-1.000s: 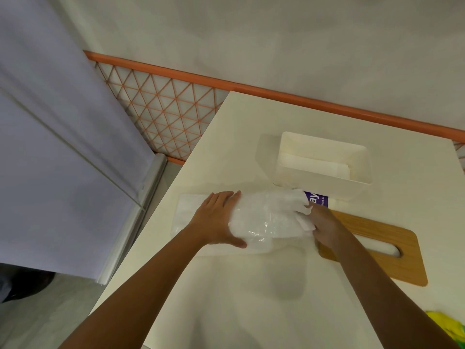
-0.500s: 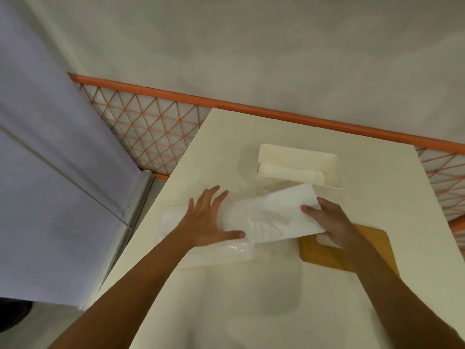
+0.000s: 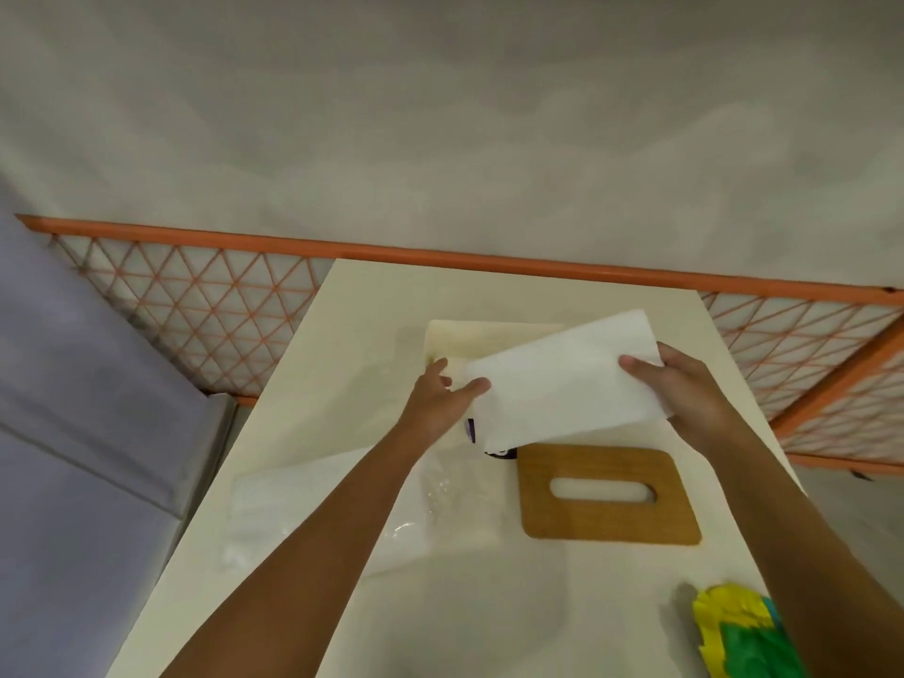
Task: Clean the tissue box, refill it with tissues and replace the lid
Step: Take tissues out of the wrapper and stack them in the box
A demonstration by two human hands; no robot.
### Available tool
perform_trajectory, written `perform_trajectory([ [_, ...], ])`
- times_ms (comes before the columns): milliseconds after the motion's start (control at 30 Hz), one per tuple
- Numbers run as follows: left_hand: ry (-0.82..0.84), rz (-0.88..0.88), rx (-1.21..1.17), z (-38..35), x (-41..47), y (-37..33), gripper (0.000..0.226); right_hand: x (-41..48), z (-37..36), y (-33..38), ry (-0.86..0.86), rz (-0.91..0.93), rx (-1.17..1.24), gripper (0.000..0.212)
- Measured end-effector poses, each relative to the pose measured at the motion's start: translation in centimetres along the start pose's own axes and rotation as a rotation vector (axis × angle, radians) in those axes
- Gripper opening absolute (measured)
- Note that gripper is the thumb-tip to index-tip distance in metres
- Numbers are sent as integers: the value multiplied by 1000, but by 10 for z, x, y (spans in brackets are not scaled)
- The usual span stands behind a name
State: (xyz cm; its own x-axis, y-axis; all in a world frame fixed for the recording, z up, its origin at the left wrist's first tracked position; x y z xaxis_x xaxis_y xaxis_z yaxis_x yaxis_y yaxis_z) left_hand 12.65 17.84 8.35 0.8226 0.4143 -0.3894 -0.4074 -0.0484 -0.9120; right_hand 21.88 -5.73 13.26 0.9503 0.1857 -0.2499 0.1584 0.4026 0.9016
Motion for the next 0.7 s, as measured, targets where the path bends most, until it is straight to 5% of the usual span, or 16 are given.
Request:
perform_trajectory([
  [233,80,119,-328,-24,15,-12,50,10,-8,-1,79,-56,187,23],
  [433,9,6,-44,-10,37,-36,42,37,-39,1,121,-81,134,24],
  [700,-171,-123,196,15,72,-48,41,92,-69,6,9,-49,-264,36],
])
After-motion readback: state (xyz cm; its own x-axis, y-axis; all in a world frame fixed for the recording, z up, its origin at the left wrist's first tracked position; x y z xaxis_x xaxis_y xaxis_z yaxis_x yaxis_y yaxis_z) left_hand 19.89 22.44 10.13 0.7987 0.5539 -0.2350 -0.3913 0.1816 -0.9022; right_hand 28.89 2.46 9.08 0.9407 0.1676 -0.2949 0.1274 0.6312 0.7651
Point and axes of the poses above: each hand's wrist, its own x-axis towards the middle knuckle, its own z-axis out of the back of the hand, y = z × x, the point moved 3 cm from there along x, towards the middle knuckle, and after that the axes turned 10 degrees about -x, right-handed, at the moved point
